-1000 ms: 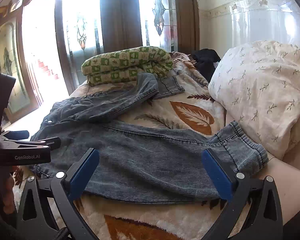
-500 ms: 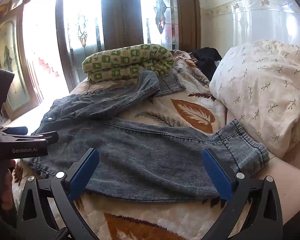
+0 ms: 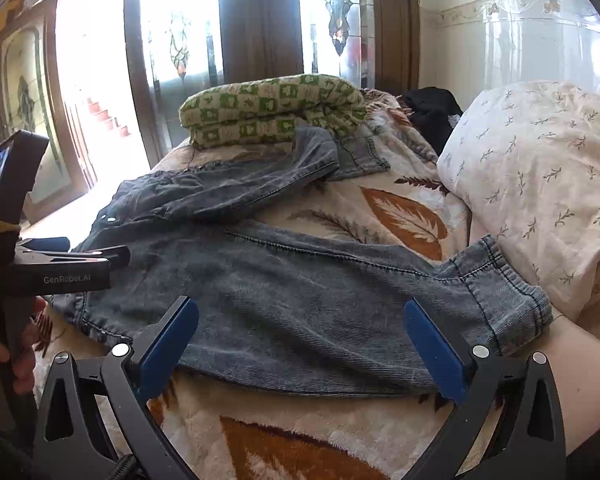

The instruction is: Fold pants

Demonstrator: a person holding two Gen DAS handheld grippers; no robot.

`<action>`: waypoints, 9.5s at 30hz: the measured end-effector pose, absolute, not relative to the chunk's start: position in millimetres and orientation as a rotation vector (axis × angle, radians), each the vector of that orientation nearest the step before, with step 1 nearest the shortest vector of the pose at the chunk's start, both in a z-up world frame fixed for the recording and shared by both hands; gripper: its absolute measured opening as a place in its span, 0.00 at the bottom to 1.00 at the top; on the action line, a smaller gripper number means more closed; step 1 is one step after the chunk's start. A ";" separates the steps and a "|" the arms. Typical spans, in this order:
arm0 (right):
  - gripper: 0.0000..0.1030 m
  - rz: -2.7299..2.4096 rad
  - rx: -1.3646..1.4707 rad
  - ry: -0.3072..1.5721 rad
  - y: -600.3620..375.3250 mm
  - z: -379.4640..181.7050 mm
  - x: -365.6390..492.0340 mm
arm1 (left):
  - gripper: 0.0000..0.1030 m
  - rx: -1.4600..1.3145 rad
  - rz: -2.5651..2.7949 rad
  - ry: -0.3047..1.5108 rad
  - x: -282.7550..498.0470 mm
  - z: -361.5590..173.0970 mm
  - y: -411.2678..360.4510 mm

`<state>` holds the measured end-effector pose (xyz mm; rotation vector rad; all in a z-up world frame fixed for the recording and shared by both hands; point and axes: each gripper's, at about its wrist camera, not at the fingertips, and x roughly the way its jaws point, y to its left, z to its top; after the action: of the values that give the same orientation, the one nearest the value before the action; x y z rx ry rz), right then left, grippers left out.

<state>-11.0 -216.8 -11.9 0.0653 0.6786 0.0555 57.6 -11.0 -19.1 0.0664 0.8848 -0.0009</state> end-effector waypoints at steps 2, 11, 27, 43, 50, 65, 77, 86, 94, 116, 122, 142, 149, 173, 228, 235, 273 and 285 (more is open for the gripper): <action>1.00 0.078 0.066 0.703 -216.2 -11.0 -6.5 | 1.00 0.073 0.000 0.882 60.8 -18.9 -10.1; 1.00 0.125 -0.023 0.689 -210.6 4.3 13.6 | 1.00 0.058 0.004 0.867 73.6 -14.8 -0.8; 1.00 0.169 -0.015 0.745 -226.8 19.0 105.3 | 0.92 -0.002 -0.014 0.924 125.4 -13.4 59.5; 1.00 0.175 0.022 0.766 -228.6 11.3 204.4 | 0.92 -0.051 -0.007 1.026 249.2 -34.6 132.9; 1.00 0.149 0.000 0.775 -229.9 6.7 246.0 | 0.92 -0.109 0.037 1.064 291.3 -57.7 168.5; 0.96 0.107 -0.004 0.856 -231.1 -9.9 359.9 | 0.92 -0.185 0.016 1.089 325.5 -82.0 186.4; 0.96 0.085 0.062 0.944 -231.2 -39.3 404.1 | 0.93 -0.147 0.045 1.070 349.4 -85.0 194.1; 0.63 0.096 0.073 0.974 -221.2 -55.0 419.8 | 0.85 -0.159 0.050 1.055 345.6 -86.1 192.5; 0.15 0.070 -0.021 0.983 -206.8 -55.8 413.0 | 0.13 0.031 -0.010 0.987 330.3 -65.8 145.3; 0.14 0.166 0.087 0.848 -247.2 -1.4 320.6 | 0.09 0.156 -0.118 0.809 245.6 10.8 102.8; 0.14 0.179 0.107 0.836 -261.1 1.4 288.4 | 0.09 0.167 -0.156 0.792 210.7 19.1 95.3; 0.14 0.194 0.189 0.843 -282.4 -20.1 150.8 | 0.09 0.022 -0.185 0.786 101.6 18.9 133.0; 0.13 0.169 0.268 0.856 -290.7 -27.0 98.7 | 0.09 0.004 -0.193 0.818 69.8 7.5 150.1; 0.58 0.193 0.030 0.909 -198.1 -18.6 145.6 | 0.68 0.336 -0.403 0.895 43.1 4.7 54.7; 0.09 -0.053 -0.060 1.010 -252.3 -39.6 159.5 | 0.06 0.421 -0.516 0.936 56.4 -54.6 -1.3; 0.09 -0.264 0.125 0.906 -345.2 -11.0 71.7 | 0.04 0.385 -0.542 0.894 38.5 -36.8 6.8; 0.11 -0.253 0.269 1.098 -353.9 -77.5 33.0 | 0.03 0.389 -0.539 0.968 28.4 -59.8 -9.0; 0.10 -0.293 0.176 1.119 -336.9 -82.0 27.3 | 0.03 0.341 -0.538 0.995 24.0 -65.7 1.3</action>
<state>27.3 -336.9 -82.0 0.1764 1.1191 -0.2933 24.0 1.3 -65.7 0.3413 0.9952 -0.5382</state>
